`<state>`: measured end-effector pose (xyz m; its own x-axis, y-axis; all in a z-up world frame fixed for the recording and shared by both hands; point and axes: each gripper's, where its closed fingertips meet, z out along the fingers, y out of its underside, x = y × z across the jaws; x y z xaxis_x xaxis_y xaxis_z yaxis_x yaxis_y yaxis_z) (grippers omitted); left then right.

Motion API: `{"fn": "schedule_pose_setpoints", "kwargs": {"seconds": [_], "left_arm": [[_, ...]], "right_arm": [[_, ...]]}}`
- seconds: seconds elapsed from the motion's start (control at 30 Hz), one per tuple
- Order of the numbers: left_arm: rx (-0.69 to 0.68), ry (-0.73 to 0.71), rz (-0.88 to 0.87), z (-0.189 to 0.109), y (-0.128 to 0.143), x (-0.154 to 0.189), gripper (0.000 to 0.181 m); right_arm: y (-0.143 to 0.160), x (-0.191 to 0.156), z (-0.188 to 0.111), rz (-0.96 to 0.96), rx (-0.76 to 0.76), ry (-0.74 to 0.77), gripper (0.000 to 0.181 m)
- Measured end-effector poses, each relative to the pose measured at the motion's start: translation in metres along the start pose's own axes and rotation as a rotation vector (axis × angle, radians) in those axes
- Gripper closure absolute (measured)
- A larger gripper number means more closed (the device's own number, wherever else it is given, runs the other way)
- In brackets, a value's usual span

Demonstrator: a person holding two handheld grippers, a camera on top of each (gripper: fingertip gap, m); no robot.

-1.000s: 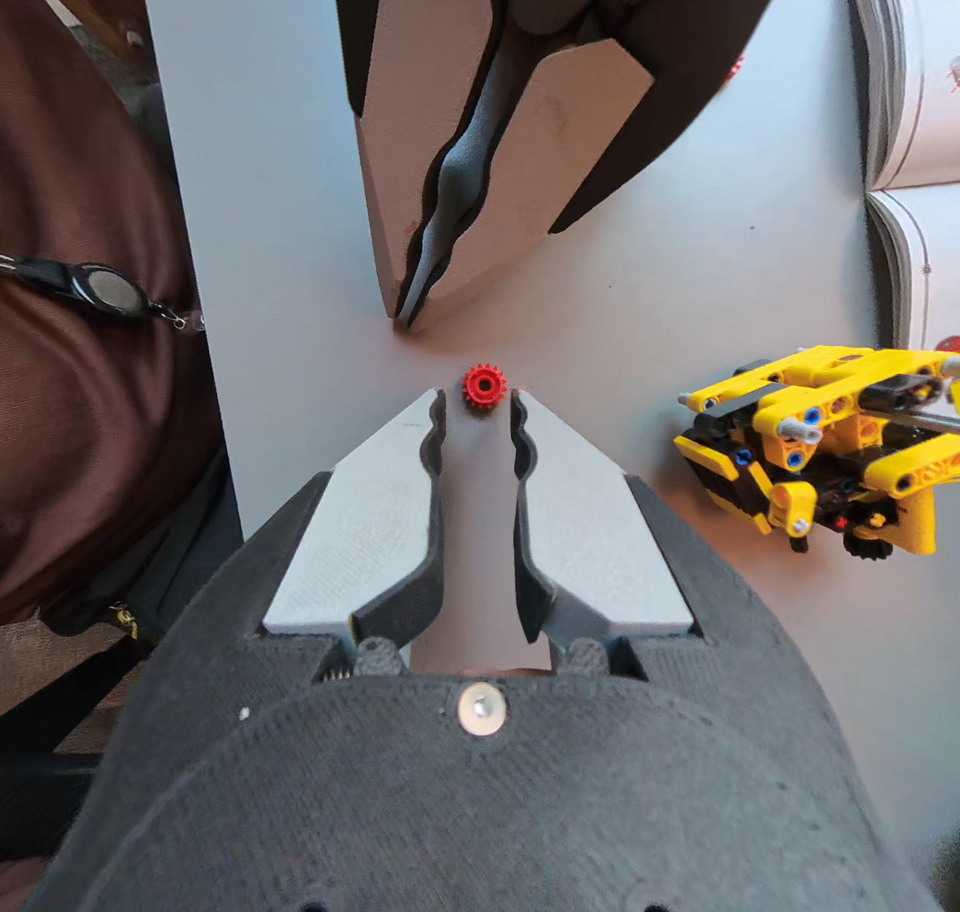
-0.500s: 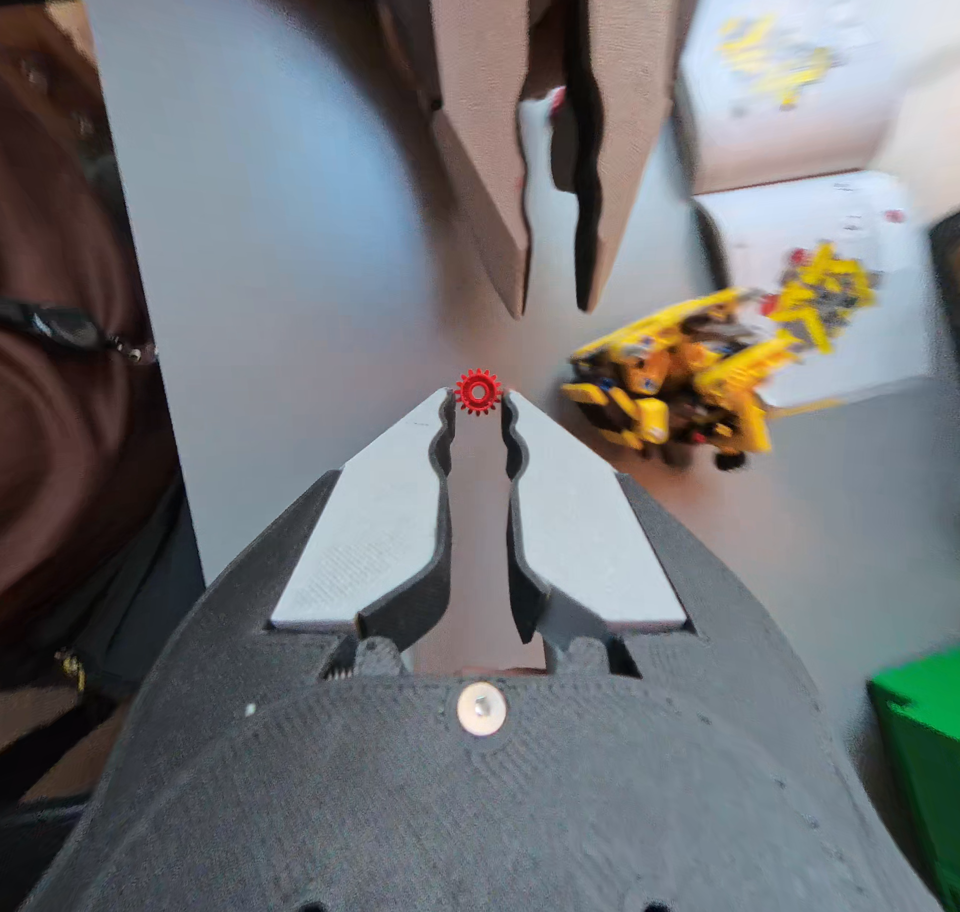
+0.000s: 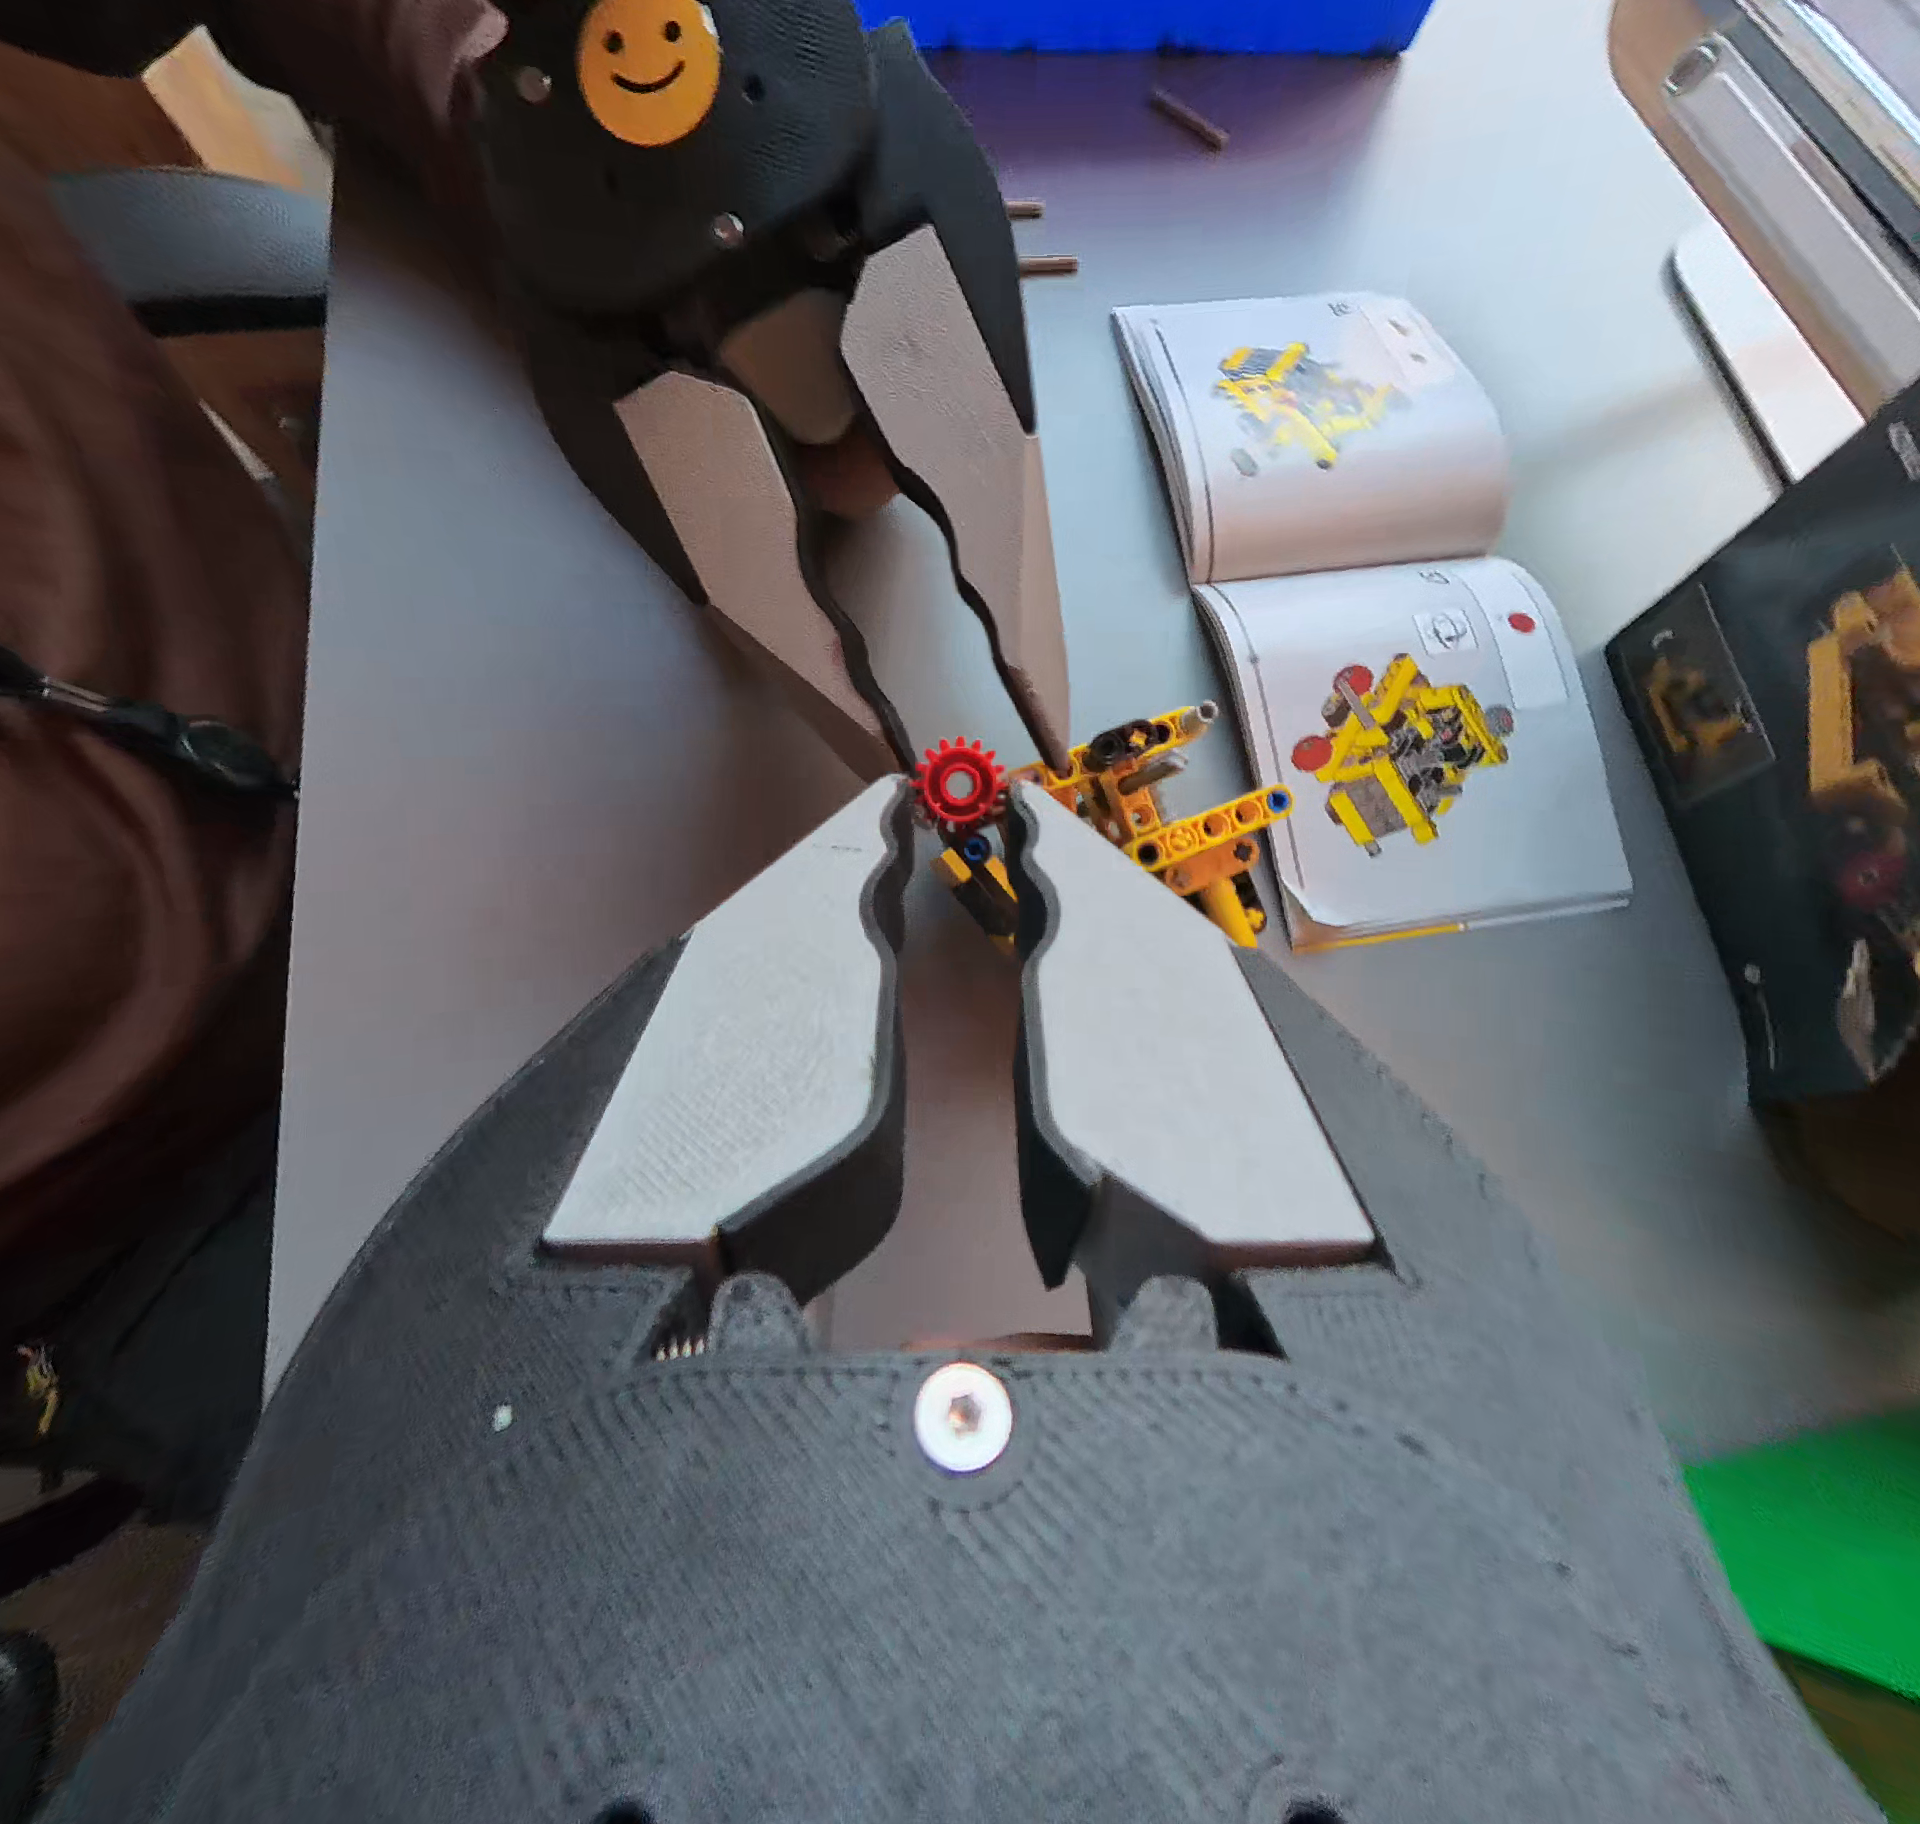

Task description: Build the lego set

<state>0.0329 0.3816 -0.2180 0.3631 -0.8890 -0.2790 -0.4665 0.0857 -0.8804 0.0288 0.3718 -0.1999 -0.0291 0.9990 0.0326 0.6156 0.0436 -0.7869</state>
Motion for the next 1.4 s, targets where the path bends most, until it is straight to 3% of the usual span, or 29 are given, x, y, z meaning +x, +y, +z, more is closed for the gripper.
{"fn": "schedule_pose_setpoints", "kwargs": {"seconds": [0.03,0.27,0.8,0.93,1.07,1.3,1.4], "left_arm": [[-0.002,-0.003,-0.010,0.001,0.000,-0.001,0.159],[-0.002,0.006,-0.035,0.001,0.001,-0.003,0.175],[-0.030,0.031,-0.085,-0.015,0.016,-0.017,0.145],[-0.059,0.032,-0.121,-0.014,0.023,-0.026,0.157],[-0.126,0.057,-0.186,-0.006,0.032,-0.029,0.155],[-0.012,0.071,-0.235,-0.005,0.020,-0.052,0.162],[-0.008,0.161,-0.293,0.001,0.018,-0.052,0.163]], "right_arm": [[0.000,0.002,0.001,-0.018,-0.014,0.001,0.168],[0.008,0.011,0.011,-0.051,-0.061,-0.026,0.167],[-0.001,0.018,0.011,-0.148,-0.092,-0.011,0.168],[-0.001,0.022,0.016,-0.183,-0.126,0.065,0.168],[-0.003,0.024,0.020,-0.210,-0.156,0.087,0.167],[-0.001,0.043,0.009,-0.173,-0.121,0.173,0.168],[-0.001,0.047,0.004,-0.143,-0.090,0.185,0.168]]}}
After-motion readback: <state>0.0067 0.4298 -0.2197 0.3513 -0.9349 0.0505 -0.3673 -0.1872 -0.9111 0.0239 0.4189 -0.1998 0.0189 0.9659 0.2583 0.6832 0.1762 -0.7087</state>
